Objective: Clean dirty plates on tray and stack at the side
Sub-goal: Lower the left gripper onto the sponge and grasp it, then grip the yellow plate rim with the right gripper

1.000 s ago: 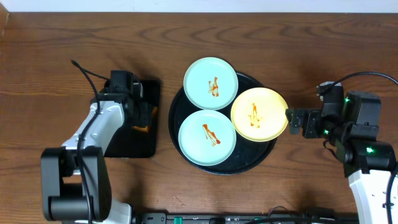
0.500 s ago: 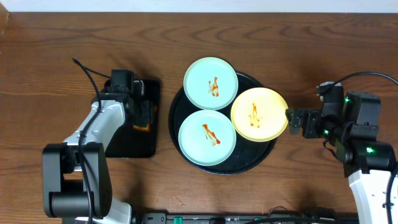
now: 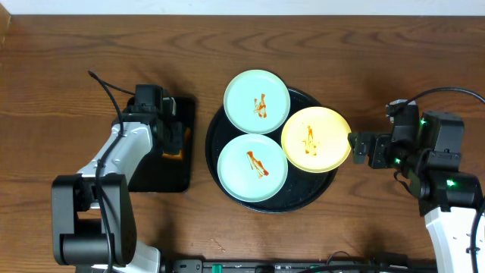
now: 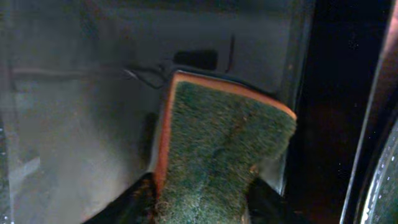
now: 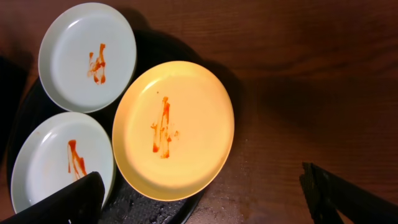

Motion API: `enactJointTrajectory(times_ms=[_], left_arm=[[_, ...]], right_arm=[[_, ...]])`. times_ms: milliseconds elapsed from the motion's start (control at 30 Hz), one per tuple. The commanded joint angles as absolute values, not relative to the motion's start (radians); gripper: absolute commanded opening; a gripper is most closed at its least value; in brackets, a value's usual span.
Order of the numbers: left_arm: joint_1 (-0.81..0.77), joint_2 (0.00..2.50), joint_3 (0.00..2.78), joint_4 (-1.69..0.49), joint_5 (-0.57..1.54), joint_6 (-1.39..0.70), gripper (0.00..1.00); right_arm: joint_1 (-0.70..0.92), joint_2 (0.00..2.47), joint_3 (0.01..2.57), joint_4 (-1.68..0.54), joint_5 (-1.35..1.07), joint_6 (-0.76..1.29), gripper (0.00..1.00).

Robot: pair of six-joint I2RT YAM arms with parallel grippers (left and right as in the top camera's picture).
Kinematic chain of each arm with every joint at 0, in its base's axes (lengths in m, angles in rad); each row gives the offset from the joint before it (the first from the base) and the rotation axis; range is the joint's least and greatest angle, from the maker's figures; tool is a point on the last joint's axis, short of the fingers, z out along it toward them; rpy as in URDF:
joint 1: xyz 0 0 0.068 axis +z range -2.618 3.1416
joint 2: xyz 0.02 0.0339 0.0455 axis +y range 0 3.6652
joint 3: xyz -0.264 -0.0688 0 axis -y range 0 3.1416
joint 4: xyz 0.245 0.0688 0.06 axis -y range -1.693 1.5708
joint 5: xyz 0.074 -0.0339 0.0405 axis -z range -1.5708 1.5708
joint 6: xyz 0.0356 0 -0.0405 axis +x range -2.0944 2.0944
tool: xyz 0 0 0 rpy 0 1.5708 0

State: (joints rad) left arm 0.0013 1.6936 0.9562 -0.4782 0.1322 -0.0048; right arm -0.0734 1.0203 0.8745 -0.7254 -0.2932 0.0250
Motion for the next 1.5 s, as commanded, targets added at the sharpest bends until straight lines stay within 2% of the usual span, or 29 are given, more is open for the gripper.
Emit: enactJointTrajectory(times_ms=[0, 33, 133, 167, 200, 367, 600, 733, 1100, 1367, 1467], left_arm=[[0.000, 1.688, 0.974, -0.503, 0.132, -0.009, 0.35], [0.000, 1.688, 0.974, -0.511, 0.132, -0.009, 0.29], [0.000, 1.688, 0.974, -0.520, 0.132, -0.010, 0.19], [0.000, 1.688, 0.974, -0.525, 0.132, -0.012, 0.08], [0.000, 1.688, 0.974, -0.531, 0.132, -0.012, 0.07], [0.001, 1.663, 0.975, -0.544, 0.131, -0.012, 0.08], [0.001, 1.499, 0.980, -0.546, 0.131, -0.016, 0.08], [0.001, 1.424, 0.979, -0.557, 0.131, -0.028, 0.08], [0.001, 1.431, 0.966, -0.649, 0.131, -0.031, 0.08], [0.001, 1.431, 0.966, -0.662, 0.132, -0.032, 0.09], [0.001, 1.431, 0.966, -0.663, 0.132, -0.032, 0.09]], right_arm=[[-0.072, 1.021, 0.896, -0.728, -0.304, 0.014, 0.99], [-0.072, 1.021, 0.896, -0.730, -0.304, 0.014, 0.99], [-0.072, 1.022, 0.896, -0.735, -0.304, 0.014, 0.99], [-0.071, 1.021, 0.896, -0.737, -0.304, 0.014, 0.99], [-0.071, 1.021, 0.896, -0.738, -0.304, 0.014, 0.99], [-0.071, 1.024, 0.894, -0.744, -0.304, 0.029, 0.99], [-0.070, 1.080, 0.894, -0.740, -0.309, 0.037, 0.84], [-0.068, 1.149, 0.894, -0.707, -0.324, 0.041, 0.81], [-0.014, 1.411, 0.894, -0.615, -0.292, 0.052, 0.51], [-0.009, 1.597, 0.894, -0.537, -0.285, 0.052, 0.47], [-0.007, 1.637, 0.894, -0.513, -0.285, 0.056, 0.39]])
